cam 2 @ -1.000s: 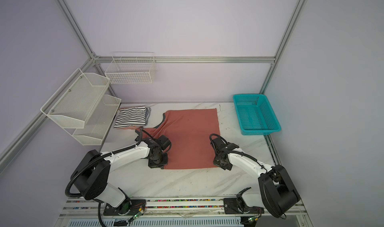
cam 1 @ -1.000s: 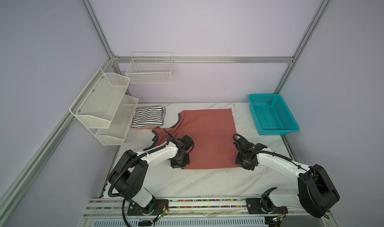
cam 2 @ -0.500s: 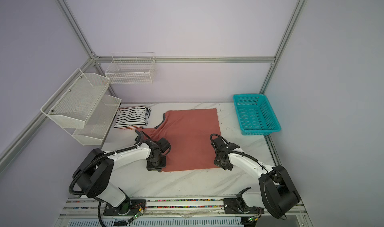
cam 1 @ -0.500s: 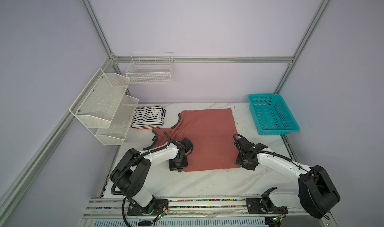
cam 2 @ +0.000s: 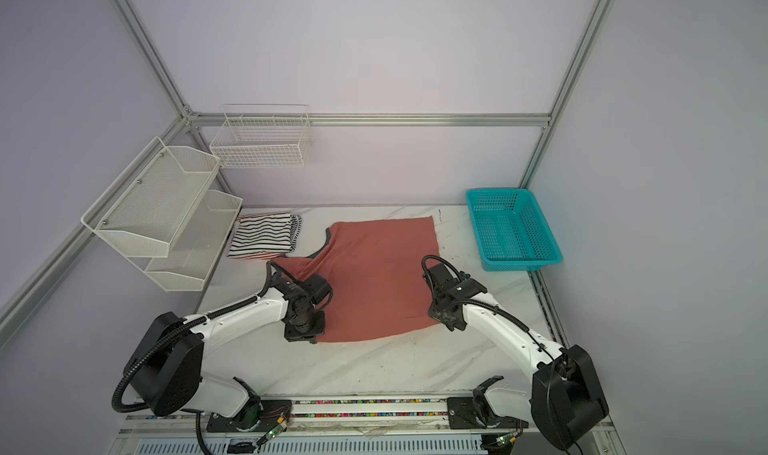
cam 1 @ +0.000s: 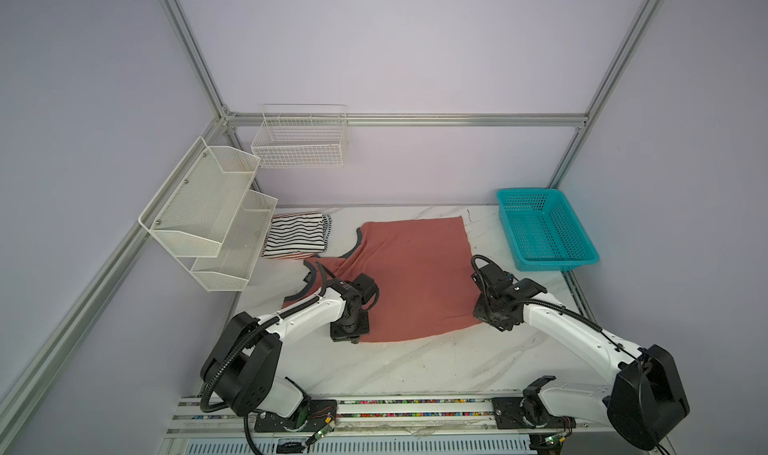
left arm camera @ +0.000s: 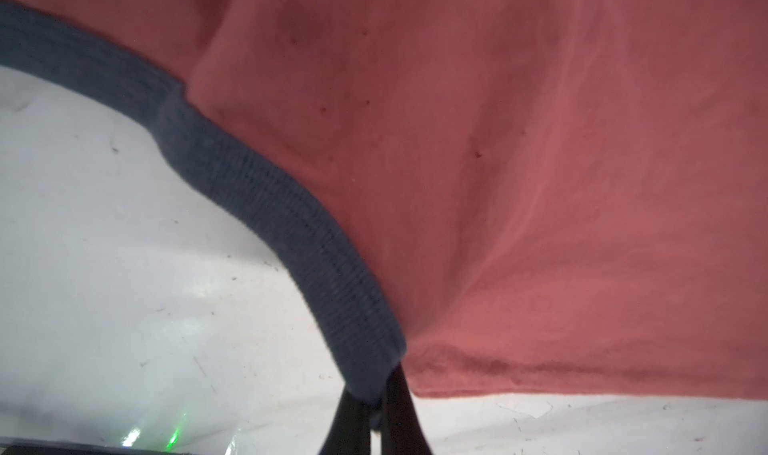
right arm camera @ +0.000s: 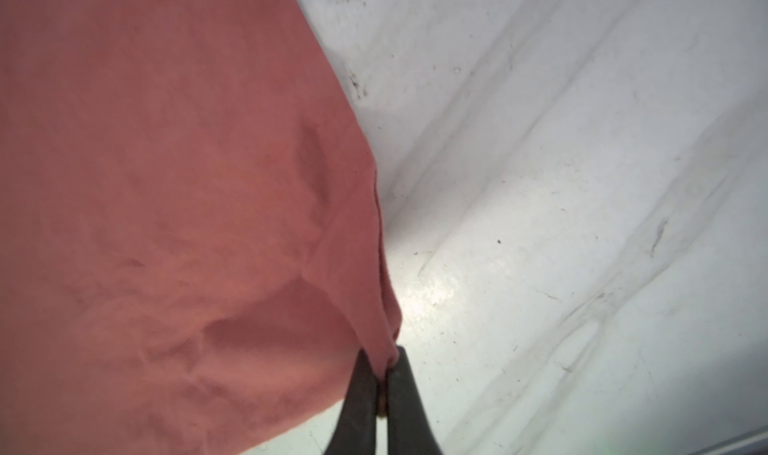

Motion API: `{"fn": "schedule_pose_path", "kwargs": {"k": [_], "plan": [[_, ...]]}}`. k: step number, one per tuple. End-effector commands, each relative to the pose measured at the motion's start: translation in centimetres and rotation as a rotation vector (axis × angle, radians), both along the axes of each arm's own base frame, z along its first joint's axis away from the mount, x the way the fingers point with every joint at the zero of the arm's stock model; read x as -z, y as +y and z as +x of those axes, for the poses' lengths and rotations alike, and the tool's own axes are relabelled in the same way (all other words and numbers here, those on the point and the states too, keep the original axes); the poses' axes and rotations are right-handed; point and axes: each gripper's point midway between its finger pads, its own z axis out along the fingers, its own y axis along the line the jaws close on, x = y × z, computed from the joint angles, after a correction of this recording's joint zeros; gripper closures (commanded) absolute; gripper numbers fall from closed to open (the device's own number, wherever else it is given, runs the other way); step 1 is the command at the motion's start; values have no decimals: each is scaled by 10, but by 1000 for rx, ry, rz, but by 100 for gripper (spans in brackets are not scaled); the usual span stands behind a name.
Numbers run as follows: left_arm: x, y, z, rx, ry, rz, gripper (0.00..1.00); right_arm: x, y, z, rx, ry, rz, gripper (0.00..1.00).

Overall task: Fold and stack the tank tops
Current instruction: 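Lift the near edges with both grippers and carry them toward the far edge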

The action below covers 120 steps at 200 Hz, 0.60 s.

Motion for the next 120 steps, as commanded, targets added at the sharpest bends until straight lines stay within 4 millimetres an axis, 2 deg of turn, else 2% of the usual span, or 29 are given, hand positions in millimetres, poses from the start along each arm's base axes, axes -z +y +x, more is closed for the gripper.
{"fn": "schedule_pose_path", "kwargs": {"k": [1, 30, 51, 120], "plan": [[-34, -10, 34, 44, -90, -38, 100, -11, -4, 10, -14, -8, -59, 100], [-46, -8, 57, 75, -109, -25, 100, -18, -2, 31, -45, -18, -94, 100], [-52, -8, 73, 95, -124, -18, 100, -14, -4, 49, -63, -3, -120, 100], [-48, -11, 123, 145, -116, 11, 100, -8, -14, 113, -121, 9, -123, 100]]}}
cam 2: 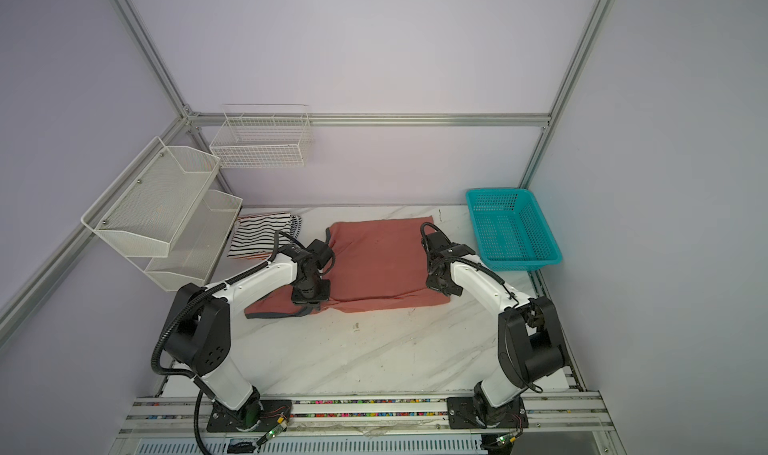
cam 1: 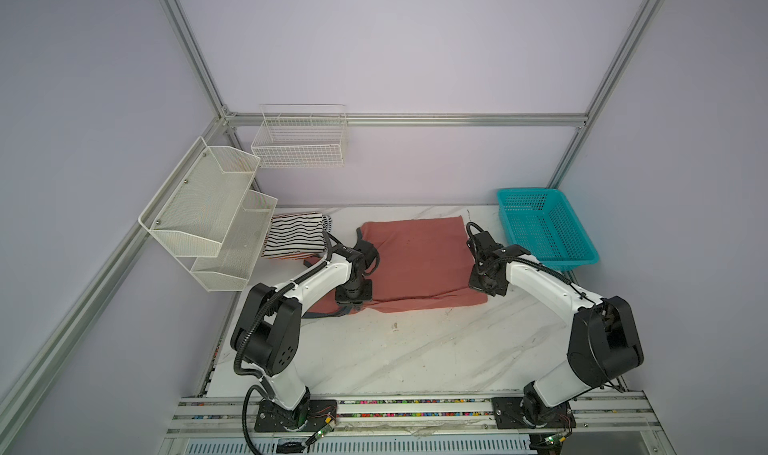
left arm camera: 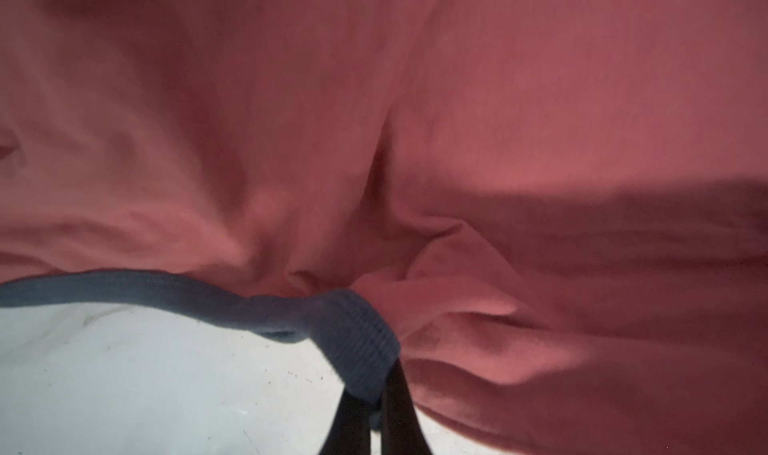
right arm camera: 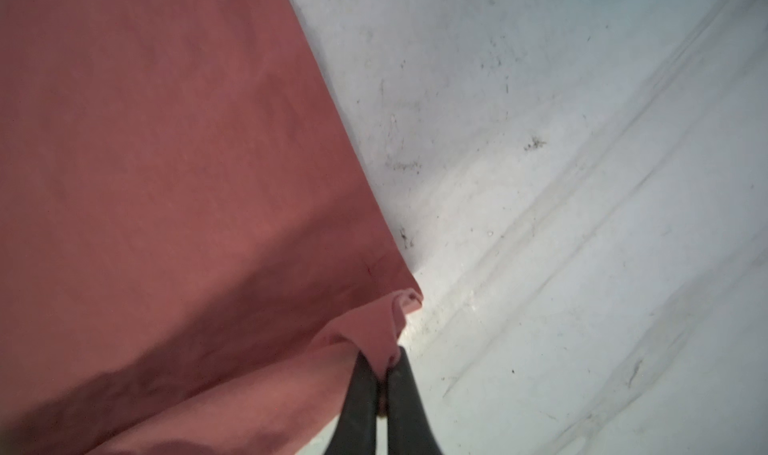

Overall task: Fold and stack the tank tops
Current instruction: 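Lift the near edges with both grippers and carry them toward the far edge, then lay the near edge onto the far half and open both grippers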

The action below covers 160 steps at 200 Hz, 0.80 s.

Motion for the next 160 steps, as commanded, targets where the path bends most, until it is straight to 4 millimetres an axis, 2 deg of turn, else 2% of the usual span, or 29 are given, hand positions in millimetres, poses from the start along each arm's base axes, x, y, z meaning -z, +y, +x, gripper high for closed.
{"fn": "schedule_pose_path", "kwargs": {"k": [1, 45, 96, 149, 155, 160], "plan": [[-25, -4, 32, 44, -74, -6, 100, -2, -5, 23, -47, -12, -13, 100], [-28, -5, 63, 68, -81, 8, 100, 20, -3, 52, -91, 39, 1, 100], [-19, -2, 87, 85, -52, 34, 98, 33, -5, 80, -105, 60, 13, 100], [-12, -4, 101, 115, -26, 52, 84, 40, -2, 104, -108, 67, 45, 100], [-12, -3, 103, 113, -25, 53, 81, 41, -4, 106, -104, 70, 46, 93], [-13, -3, 105, 110, -29, 53, 78, 42, -4, 108, -103, 72, 48, 92]]}}
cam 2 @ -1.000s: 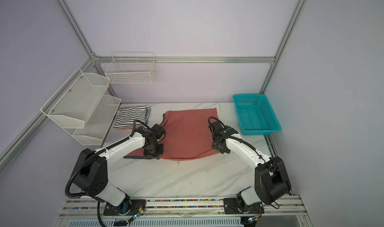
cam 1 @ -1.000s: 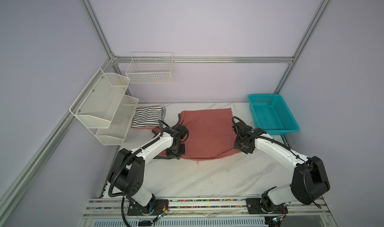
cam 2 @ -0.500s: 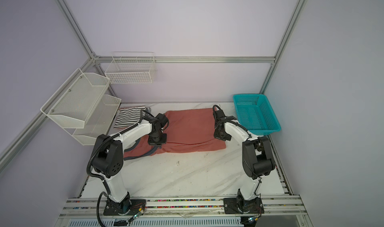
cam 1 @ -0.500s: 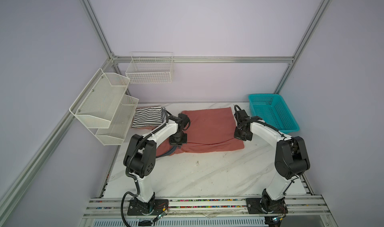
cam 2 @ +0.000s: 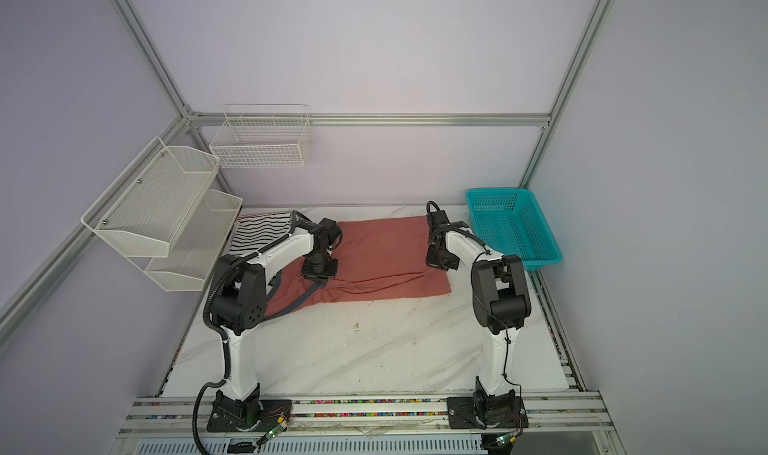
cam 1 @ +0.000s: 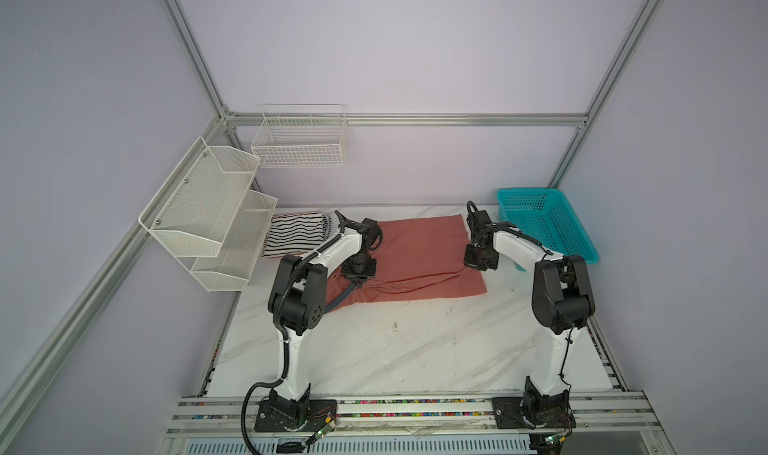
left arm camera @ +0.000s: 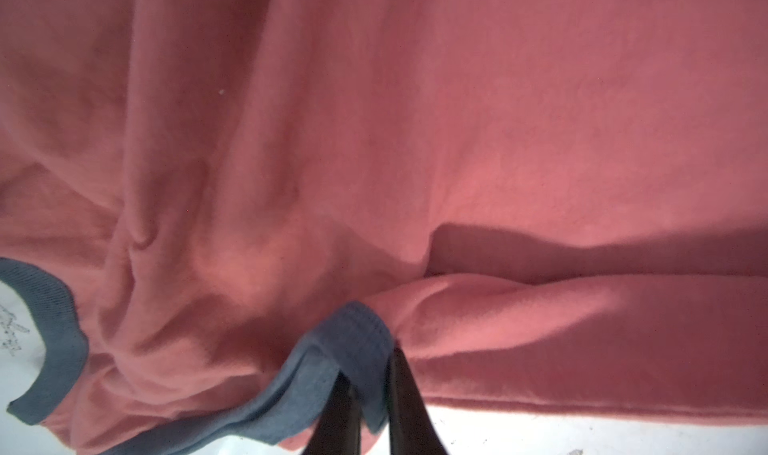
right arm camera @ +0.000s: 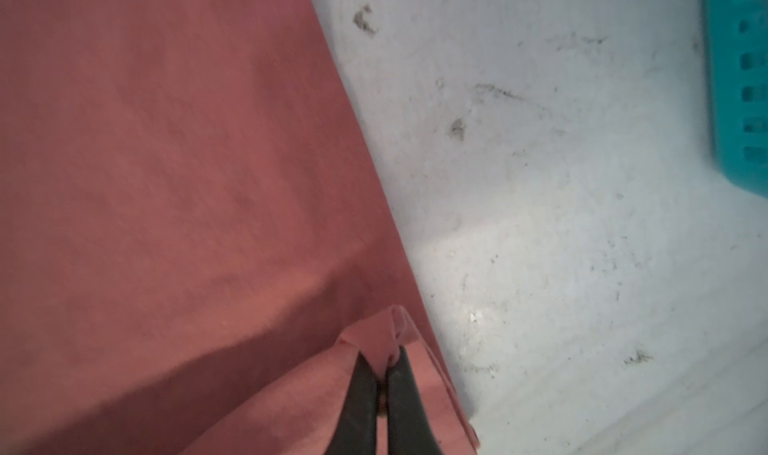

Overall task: Fold and stack the tank tops
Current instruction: 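Lay the near edge onto the far half and open both grippers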

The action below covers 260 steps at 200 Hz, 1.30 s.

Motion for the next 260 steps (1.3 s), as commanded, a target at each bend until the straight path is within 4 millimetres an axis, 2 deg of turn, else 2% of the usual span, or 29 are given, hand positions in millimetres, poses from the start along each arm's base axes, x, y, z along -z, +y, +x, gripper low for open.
{"fn": "schedule_pose_path", "kwargs": {"k": [1, 9, 42, 59, 71, 82, 90, 108, 130, 145, 173, 200, 215, 235, 260], "plan": [[-28, -1, 23, 12, -72, -10, 77, 3, -5, 8, -2, 16, 3, 92], [-30, 0, 27, 4, -82, -11, 72, 3, -6, 11, -1, 14, 5, 91], [-43, 0, 47, -31, -136, -33, 67, 1, -12, 25, 15, -5, 11, 88], [-49, -1, 58, -41, -154, -46, 65, 0, -19, 29, 29, -1, 7, 74], [-55, -1, 64, -47, -168, -47, 64, -2, -21, 31, 33, -5, 6, 72], [-60, 2, 66, -56, -182, -36, 58, -5, -22, 32, 33, -13, 5, 66], [-64, 5, 66, -64, -189, -25, 54, -9, -24, 33, 36, -23, 1, 60], [-77, 16, 59, -94, -215, 10, 53, -22, -24, 36, 34, -53, 2, 50], [-94, 30, 37, -134, -238, 32, 52, -43, -23, 36, 6, -101, 4, 48], [-98, 39, 10, -152, -232, 43, 52, -52, -13, 30, -24, -129, 40, 48], [-98, 57, -42, -195, -205, 51, 58, -47, 16, 7, -91, -132, 100, 55], [-77, 55, -88, -211, -107, -9, 68, -25, 38, -13, -131, -96, 172, 69], [-60, 60, -106, -229, -60, 2, 70, -11, 45, -17, -140, -77, 196, 70], [-40, 66, -118, -253, -11, 40, 70, 4, 46, -17, -139, -51, 199, 69], [-20, 71, -118, -275, 30, 72, 69, 15, 49, -12, -144, -44, 206, 69]]}}
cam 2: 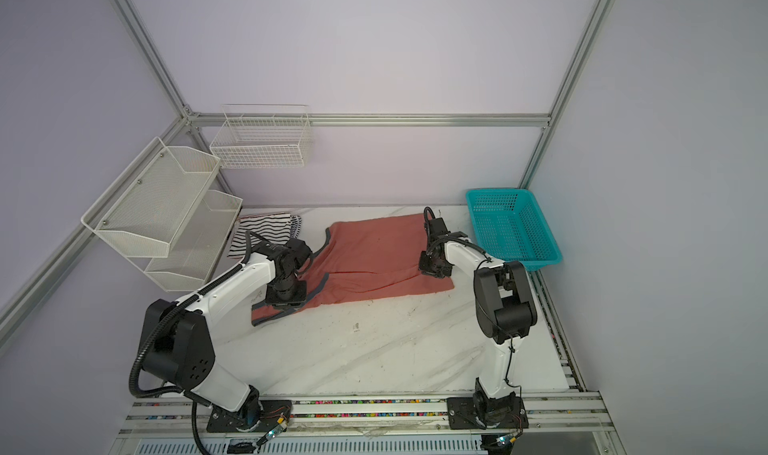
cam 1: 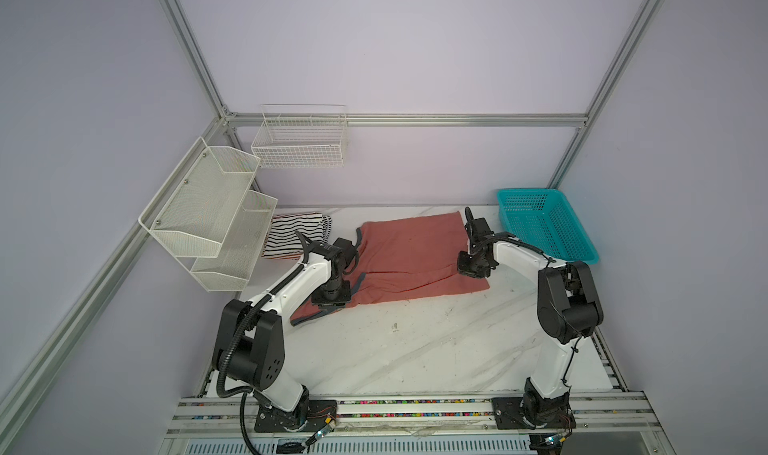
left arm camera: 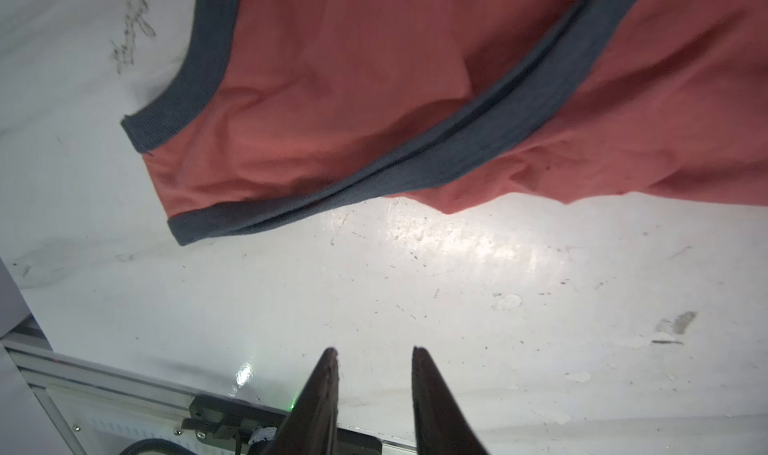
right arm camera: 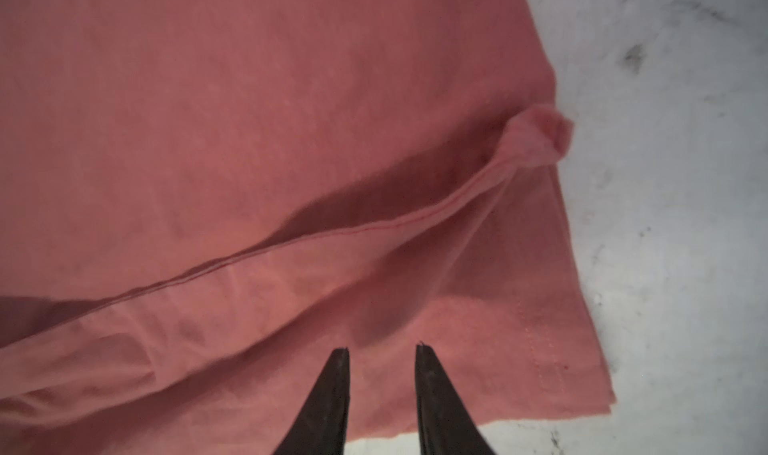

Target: Fold and stack the tank tops

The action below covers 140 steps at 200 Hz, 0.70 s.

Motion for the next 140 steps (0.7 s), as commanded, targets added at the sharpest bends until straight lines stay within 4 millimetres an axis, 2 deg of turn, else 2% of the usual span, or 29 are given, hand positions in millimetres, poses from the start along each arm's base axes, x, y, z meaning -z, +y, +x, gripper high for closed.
{"fn": "schedule_pose_path", "kwargs": {"k": [1, 25, 54, 108, 140], "plan": [[17, 1, -1, -48, 16, 4, 69, 6, 6, 11, -2, -22, 31, 68], [33, 5, 4, -65, 44, 25, 66, 15, 7, 12, -7, -10, 30, 67], [42, 17, 9, -105, 38, 68, 61, 24, 7, 12, -14, -1, 24, 66], [64, 35, 21, -170, 67, 58, 62, 43, 4, 11, -11, 30, 4, 65], [67, 52, 31, -222, 56, 69, 62, 51, -1, 9, -1, 47, -13, 65]]}}
